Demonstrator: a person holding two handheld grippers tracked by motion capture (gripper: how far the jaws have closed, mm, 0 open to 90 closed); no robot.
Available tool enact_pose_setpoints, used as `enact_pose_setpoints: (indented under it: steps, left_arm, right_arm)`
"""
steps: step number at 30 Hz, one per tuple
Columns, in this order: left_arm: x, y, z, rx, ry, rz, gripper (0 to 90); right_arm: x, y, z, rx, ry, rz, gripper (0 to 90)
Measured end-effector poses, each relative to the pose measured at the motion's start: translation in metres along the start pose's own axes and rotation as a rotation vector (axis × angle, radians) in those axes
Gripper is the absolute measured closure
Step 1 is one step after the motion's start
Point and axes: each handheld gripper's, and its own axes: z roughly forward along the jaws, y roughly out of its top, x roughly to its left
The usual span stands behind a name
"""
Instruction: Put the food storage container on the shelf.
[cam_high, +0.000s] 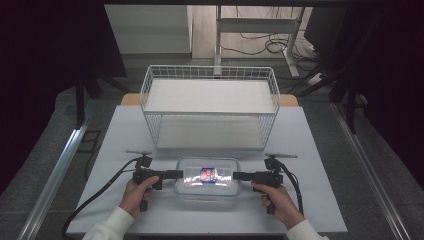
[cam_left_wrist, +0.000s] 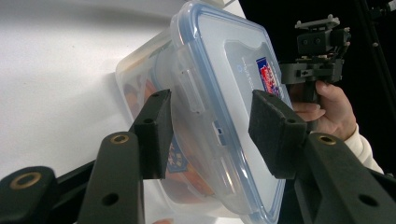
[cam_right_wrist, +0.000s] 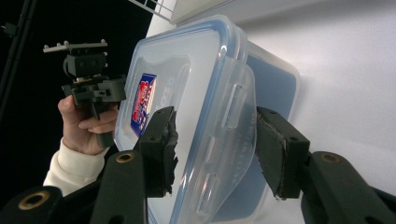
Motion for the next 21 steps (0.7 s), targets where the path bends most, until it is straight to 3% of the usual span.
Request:
enact_pose_setpoints:
  steps: [11, 21]
  left_arm:
    - [-0.011, -0.005, -0.005, -0.019, 0.007, 0.052, 53.7]
    - [-0.020, -0.011, -0.010, -0.021, 0.027, 0.074, 55.0]
  right_arm:
    - [0.005, -0.010, -0.006, -0.048, 0.014, -0.025, 53.4]
    - [0.009, -0.015, -0.009, -0.062, 0.024, -0.033, 54.4]
